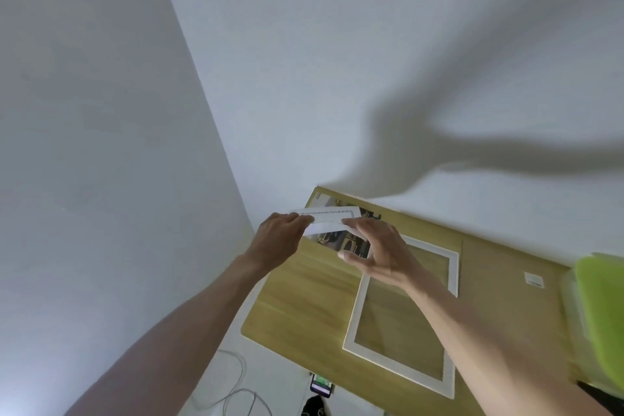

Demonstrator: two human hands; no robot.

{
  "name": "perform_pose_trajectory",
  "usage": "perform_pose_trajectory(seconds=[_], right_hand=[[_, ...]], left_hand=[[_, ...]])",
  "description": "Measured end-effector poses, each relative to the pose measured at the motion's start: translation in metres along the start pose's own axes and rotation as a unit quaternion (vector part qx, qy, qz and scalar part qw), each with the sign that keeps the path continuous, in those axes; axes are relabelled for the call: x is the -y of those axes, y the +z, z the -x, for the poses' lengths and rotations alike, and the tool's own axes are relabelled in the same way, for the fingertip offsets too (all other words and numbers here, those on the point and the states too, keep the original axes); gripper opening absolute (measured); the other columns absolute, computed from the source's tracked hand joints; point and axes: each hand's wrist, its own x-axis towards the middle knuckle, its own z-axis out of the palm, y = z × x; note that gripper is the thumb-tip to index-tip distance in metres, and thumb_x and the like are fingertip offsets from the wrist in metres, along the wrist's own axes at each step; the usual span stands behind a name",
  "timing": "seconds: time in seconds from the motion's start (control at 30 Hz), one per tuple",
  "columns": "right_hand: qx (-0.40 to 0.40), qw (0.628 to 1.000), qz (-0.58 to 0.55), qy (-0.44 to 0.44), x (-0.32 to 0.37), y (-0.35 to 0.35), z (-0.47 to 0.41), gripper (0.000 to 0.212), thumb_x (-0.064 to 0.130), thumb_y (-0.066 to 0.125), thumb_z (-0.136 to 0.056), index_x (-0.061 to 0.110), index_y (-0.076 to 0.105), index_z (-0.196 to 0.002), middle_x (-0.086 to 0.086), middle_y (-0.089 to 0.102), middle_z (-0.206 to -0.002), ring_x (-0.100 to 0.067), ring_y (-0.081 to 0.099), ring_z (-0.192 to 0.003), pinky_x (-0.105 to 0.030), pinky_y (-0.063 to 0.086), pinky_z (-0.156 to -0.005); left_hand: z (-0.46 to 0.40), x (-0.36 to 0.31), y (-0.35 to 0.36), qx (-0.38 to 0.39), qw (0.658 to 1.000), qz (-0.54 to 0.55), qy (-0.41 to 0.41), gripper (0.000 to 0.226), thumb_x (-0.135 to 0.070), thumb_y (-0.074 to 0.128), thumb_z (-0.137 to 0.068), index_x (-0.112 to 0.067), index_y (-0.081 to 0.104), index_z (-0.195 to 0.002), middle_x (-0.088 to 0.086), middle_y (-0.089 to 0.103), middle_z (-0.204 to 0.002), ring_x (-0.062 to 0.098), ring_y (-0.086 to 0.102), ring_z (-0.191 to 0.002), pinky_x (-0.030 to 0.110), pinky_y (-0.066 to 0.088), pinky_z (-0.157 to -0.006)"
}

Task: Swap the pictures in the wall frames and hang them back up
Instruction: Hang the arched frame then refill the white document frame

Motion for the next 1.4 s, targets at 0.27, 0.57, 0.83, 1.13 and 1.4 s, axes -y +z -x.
perform_pose_trajectory(seconds=[0.27,0.57,0.83,1.13,1.4], right_hand=[[-0.194,0.967,-0.165,0.013,0.007,-0.078,0.026,0.021,0.011,0.065,-0.095,0.023,0.075,-0.109,0.024,0.072,-0.099,0.005,0.066,-0.089,-0.015,0.052,-0.079],[-0.267,0.887,-0.363,0.101,0.003,-0.142,0.093,0.024,0.023,0.069,-0.093,0.026,0.058,-0.072,0.018,0.052,-0.061,-0.003,0.049,-0.062,-0.016,0.036,-0.065],[-0.217,0.876,-0.391,0.181,-0.023,-0.145,0.162,0.046,0.030,0.073,-0.087,0.040,0.055,-0.128,0.012,0.073,-0.105,-0.004,0.068,-0.100,-0.029,0.053,-0.086],[-0.258,0.825,-0.416,0.281,-0.055,-0.127,0.183,0.050,0.030,0.075,-0.084,0.040,0.054,-0.129,-0.004,0.068,-0.119,-0.017,0.062,-0.117,-0.037,0.049,-0.098],[-0.224,0.850,-0.369,0.303,-0.067,-0.104,0.168,0.048,0.024,0.070,-0.090,0.038,0.051,-0.132,0.000,0.061,-0.120,-0.010,0.060,-0.109,-0.030,0.049,-0.085]], left_hand=[[-0.027,-0.047,-0.057,0.020,0.991,0.067,-0.113,0.029,-0.035,0.064,-0.091,-0.024,0.067,-0.118,-0.013,0.069,-0.116,0.015,0.067,-0.095,0.031,0.050,-0.087],[-0.028,-0.130,-0.106,-0.069,0.847,0.447,-0.280,0.020,-0.008,0.078,-0.078,-0.015,0.072,-0.095,0.001,0.076,-0.091,0.015,0.071,-0.086,0.026,0.053,-0.080],[-0.034,-0.187,-0.092,-0.104,0.750,0.572,-0.316,0.021,0.007,0.072,-0.078,-0.002,0.072,-0.097,0.013,0.074,-0.098,0.030,0.069,-0.089,0.042,0.059,-0.081],[-0.036,-0.206,-0.058,0.038,0.774,0.550,-0.312,0.067,-0.002,0.075,-0.079,-0.020,0.048,-0.138,0.007,0.074,-0.104,0.026,0.071,-0.096,0.041,0.057,-0.085],[-0.041,-0.189,-0.033,0.074,0.808,0.488,-0.323,0.073,0.020,0.059,-0.075,-0.020,0.055,-0.135,0.003,0.067,-0.085,0.000,0.063,-0.060,0.013,0.046,-0.051]])
